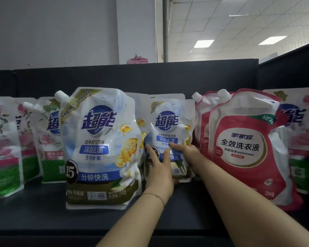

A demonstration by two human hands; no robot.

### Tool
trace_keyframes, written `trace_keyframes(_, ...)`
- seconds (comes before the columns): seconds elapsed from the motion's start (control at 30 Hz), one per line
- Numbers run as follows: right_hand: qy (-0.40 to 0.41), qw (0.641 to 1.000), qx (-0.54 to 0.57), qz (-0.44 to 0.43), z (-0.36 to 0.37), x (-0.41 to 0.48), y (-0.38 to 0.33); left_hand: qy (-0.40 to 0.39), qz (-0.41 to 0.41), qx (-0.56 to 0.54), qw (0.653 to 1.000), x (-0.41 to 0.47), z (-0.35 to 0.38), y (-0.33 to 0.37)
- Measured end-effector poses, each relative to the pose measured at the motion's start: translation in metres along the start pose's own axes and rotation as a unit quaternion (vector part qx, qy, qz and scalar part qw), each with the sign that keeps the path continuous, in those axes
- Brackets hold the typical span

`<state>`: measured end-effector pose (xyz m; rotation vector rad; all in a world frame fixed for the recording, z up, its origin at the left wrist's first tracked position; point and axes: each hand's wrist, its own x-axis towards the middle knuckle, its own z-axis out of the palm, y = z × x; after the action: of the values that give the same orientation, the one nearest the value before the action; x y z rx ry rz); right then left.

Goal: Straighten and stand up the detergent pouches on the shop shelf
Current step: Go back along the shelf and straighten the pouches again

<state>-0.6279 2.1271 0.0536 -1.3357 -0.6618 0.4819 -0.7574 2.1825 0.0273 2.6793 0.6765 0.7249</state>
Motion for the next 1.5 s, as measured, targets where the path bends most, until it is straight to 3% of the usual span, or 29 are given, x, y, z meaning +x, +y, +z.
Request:
trace_keyframes(0.1,0.067,0.997,-0.019,-0.028,0.006,0.002,0.006,0.0,-0.003,-0.004,1.0,0.001,0.0,0.001)
trace_keyframes(0.27,0.104,0.99,-0.082,-0.048,0.002,0.003,0.006,0.017,-0.016,0.033,0.999,0.002,0.005,0.013)
trace_keyframes(0.57,0.212,0.968,-0.091,-0.095,0.002,-0.008,0.005,0.036,-0.021,0.061,0.997,0.002,0.01,0.026)
trace_keyframes(0.77,0.29,0.912,-0.278,-0.088,0.023,-0.024,-0.007,0.048,-0.016,0.125,0.991,-0.004,0.005,0.021)
trace_keyframes(1.0,0.229,0.967,-0.079,-0.084,0.024,-0.041,-0.018,0.044,-0.001,0.108,0.993,-0.009,-0.008,0.015)
trace_keyframes(1.13,0.214,0.972,-0.025,-0.093,0.023,-0.049,-0.012,0.106,0.018,-0.01,0.994,-0.012,-0.018,0.007)
trace_keyframes(1.27,0.198,0.974,0.009,-0.114,0.019,-0.054,-0.012,0.218,-0.036,-0.181,0.958,-0.002,-0.024,0.01)
trace_keyframes(1.4,0.212,0.968,0.052,-0.122,0.016,-0.055,-0.01,0.208,-0.108,-0.328,0.915,0.011,-0.023,0.019)
trace_keyframes(1.5,0.211,0.968,0.057,-0.124,0.015,-0.056,-0.008,0.217,-0.111,-0.404,0.882,0.021,-0.02,0.008)
